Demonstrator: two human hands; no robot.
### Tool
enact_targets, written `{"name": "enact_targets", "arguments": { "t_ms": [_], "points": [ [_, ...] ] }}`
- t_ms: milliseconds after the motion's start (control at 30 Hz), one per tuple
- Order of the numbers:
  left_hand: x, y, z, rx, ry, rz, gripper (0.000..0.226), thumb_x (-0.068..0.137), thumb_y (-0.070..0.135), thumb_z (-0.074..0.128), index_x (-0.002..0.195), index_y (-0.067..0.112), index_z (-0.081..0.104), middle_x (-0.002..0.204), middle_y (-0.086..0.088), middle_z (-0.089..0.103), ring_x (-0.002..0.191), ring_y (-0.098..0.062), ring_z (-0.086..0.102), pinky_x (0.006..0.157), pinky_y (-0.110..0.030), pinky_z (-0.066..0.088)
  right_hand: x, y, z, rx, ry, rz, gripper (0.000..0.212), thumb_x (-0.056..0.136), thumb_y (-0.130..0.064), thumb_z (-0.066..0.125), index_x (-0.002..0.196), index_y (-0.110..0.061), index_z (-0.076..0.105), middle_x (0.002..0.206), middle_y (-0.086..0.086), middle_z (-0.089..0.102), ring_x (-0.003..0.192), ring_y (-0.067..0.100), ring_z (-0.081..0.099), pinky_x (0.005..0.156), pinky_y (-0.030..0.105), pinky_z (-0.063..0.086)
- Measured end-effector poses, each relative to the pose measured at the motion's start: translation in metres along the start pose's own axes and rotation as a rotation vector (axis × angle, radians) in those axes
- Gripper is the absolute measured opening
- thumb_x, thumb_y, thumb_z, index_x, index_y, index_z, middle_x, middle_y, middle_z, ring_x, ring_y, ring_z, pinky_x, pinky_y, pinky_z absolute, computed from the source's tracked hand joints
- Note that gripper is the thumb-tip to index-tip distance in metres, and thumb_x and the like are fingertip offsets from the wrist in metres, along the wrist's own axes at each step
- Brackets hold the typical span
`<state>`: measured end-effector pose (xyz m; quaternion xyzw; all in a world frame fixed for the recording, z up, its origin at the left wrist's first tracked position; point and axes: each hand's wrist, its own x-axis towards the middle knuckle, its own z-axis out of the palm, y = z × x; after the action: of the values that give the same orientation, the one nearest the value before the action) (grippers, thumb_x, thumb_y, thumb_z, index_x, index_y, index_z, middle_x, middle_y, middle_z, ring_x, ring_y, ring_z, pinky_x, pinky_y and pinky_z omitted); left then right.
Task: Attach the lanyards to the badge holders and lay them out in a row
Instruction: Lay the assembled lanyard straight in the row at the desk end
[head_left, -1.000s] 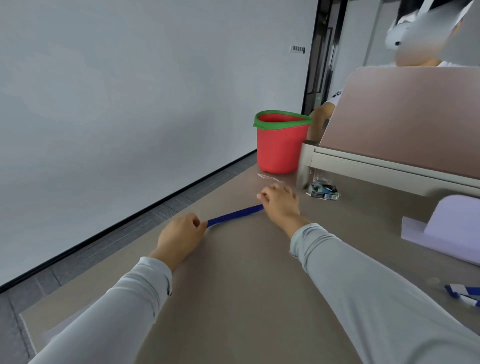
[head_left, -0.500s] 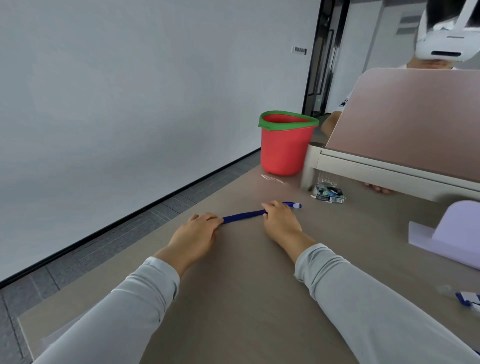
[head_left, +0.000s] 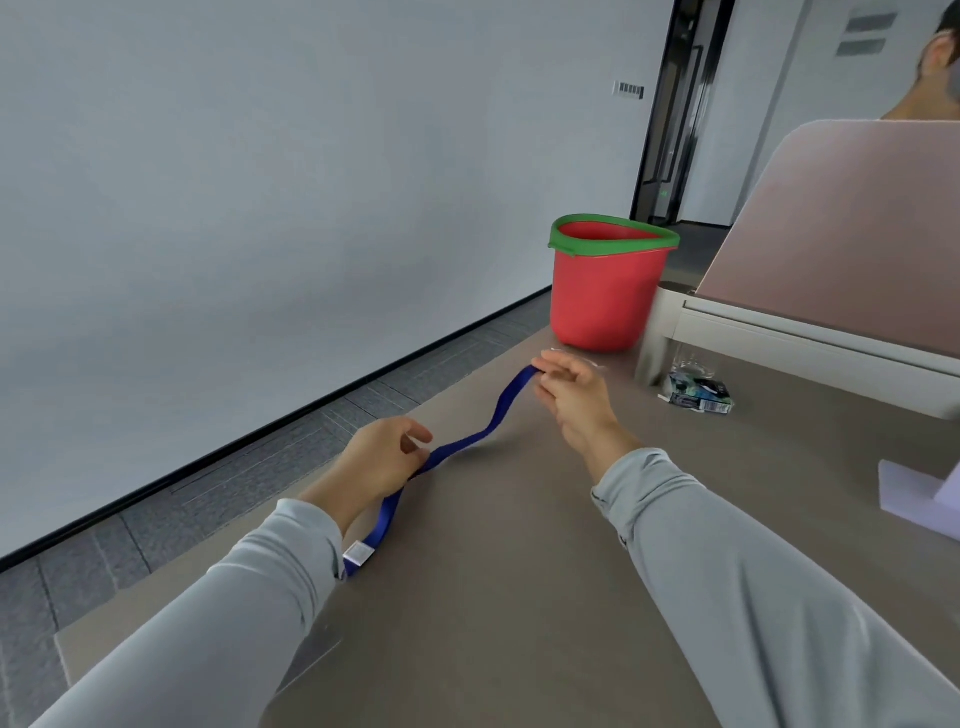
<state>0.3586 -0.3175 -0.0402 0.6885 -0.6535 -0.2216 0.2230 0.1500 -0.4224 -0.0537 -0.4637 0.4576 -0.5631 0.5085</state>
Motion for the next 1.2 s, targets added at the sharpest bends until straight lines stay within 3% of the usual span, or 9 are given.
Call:
{"name": "enact_targets", "arguments": {
  "t_ms": [167,267,333,433,600,667,800,933,1200],
  "points": [
    [-0.002,-0.005,0.002,0.22,0.025,0.058,0.024,0.092,0.029,0.052,0.114,0.022,0.058,0.1,0.003,0.056,0.089,-0.015,0.054,0.078,-0.026,0.045,0.007,0.013,-0.007,-1.045,-0.119,-0.21,0.03,0.09,-0.008,0.047,0.118,-0.012,0.059,0.13,0.007,0.054,0.121,0.023,0.047,0.1,0.026,0.034],
    [-0.003,-0.006,0.003,0.233,0.047,0.101,0.024,0.093,0.03,0.051,0.114,0.023,0.058,0.1,0.002,0.055,0.09,-0.016,0.056,0.08,-0.029,0.047,0.002,0.014,-0.008,-1.276,-0.081,-0.26,0.031,0.093,-0.021,0.048,0.122,-0.015,0.057,0.141,0.006,0.041,0.13,0.029,0.033,0.107,0.034,0.031],
    [-0.004,-0.006,0.004,0.23,0.057,0.153,0.026,0.093,0.03,0.049,0.118,0.024,0.056,0.099,0.003,0.053,0.092,-0.016,0.056,0.082,-0.03,0.047,-0.005,0.015,-0.002,-1.263,-0.072,-0.325,0.032,0.093,-0.02,0.047,0.123,-0.015,0.057,0.135,0.008,0.044,0.127,0.028,0.036,0.104,0.035,0.035],
    [-0.003,-0.009,0.007,0.324,0.044,0.262,0.034,0.096,0.026,0.043,0.129,0.033,0.049,0.122,0.001,0.049,0.114,-0.021,0.047,0.095,-0.035,0.041,-0.018,0.016,0.011,-1.278,-0.197,-0.343,0.035,0.095,-0.026,0.046,0.126,-0.014,0.055,0.13,0.009,0.051,0.123,0.026,0.043,0.103,0.035,0.036],
    [0.0,-0.013,0.008,0.444,-0.004,0.296,0.045,0.099,0.024,0.035,0.142,0.032,0.028,0.143,0.005,0.037,0.127,-0.024,0.029,0.105,-0.041,0.032,-0.021,0.014,0.018,-1.384,-0.311,-0.266,0.048,0.096,-0.045,0.036,0.133,-0.015,0.046,0.14,0.008,0.043,0.131,0.025,0.037,0.106,0.038,0.033],
    [0.0,-0.013,0.008,0.355,-0.009,0.293,0.05,0.097,0.023,0.04,0.144,0.027,0.022,0.136,0.007,0.046,0.124,-0.021,0.035,0.103,-0.039,0.034,-0.017,0.014,0.018,-1.425,-0.332,-0.249,0.051,0.096,-0.048,0.033,0.137,-0.018,0.042,0.142,0.007,0.04,0.133,0.024,0.035,0.106,0.039,0.032],
    [0.002,-0.01,0.004,0.029,-0.003,0.231,0.043,0.092,0.012,0.05,0.132,0.026,0.039,0.104,0.009,0.059,0.094,-0.01,0.055,0.081,-0.021,0.04,-0.015,0.014,0.019,-1.307,-0.326,-0.362,0.04,0.095,-0.038,0.044,0.131,-0.023,0.051,0.145,0.008,0.039,0.135,0.023,0.032,0.11,0.037,0.028],
    [0.01,-0.009,0.004,-0.042,-0.005,0.156,0.03,0.091,0.015,0.054,0.119,0.024,0.051,0.091,0.01,0.062,0.083,-0.003,0.054,0.066,-0.01,0.036,-0.018,0.012,0.023,-1.149,-0.33,-0.497,0.028,0.09,-0.027,0.057,0.116,-0.019,0.063,0.124,0.003,0.057,0.119,0.021,0.046,0.102,0.031,0.037],
    [0.014,-0.004,0.007,0.143,-0.006,0.125,0.019,0.091,0.03,0.053,0.101,0.02,0.064,0.095,0.003,0.06,0.092,-0.015,0.057,0.075,-0.024,0.04,-0.019,0.013,0.025,-1.066,-0.469,-0.444,0.021,0.089,-0.013,0.054,0.103,-0.015,0.07,0.112,0.0,0.064,0.106,0.014,0.054,0.092,0.015,0.036]
  ]
}}
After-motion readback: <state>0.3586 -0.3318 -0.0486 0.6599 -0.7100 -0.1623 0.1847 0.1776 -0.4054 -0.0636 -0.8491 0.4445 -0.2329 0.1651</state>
